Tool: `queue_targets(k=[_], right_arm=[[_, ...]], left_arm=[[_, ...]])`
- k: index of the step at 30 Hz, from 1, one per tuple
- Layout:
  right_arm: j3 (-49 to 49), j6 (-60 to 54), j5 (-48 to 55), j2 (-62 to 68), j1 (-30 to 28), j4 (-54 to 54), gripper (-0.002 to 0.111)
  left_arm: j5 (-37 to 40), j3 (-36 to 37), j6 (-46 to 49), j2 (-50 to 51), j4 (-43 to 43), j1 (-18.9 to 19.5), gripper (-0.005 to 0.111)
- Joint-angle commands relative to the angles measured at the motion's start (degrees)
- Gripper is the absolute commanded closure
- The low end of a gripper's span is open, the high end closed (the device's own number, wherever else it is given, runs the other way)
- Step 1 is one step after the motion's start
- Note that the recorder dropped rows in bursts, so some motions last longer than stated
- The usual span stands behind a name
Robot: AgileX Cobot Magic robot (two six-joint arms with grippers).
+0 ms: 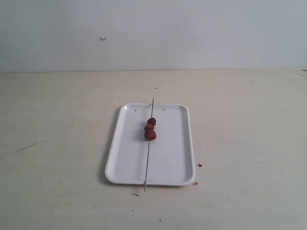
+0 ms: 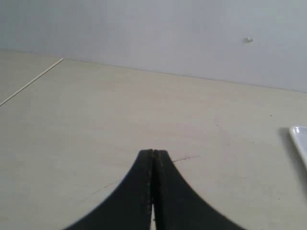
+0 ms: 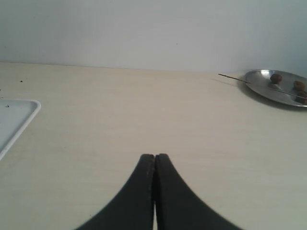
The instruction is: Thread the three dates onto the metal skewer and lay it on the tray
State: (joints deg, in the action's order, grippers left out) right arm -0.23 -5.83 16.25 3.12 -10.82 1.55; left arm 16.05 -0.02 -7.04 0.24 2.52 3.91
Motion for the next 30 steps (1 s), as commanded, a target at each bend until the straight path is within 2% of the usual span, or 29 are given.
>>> queue_targets(k=[1, 30], right_arm=[[0.2, 0.1, -0.1, -0.2, -0.3, 0.1, 0.108], [0.2, 0.1, -1.1, -0.2, -0.3, 0.1, 0.108]], left_arm=[[-0.3, 0.0, -0.3, -0.2, 0.1, 0.1, 0.107], [-0.3, 0.0, -0.3, -0.2, 0.1, 0.1, 0.107]])
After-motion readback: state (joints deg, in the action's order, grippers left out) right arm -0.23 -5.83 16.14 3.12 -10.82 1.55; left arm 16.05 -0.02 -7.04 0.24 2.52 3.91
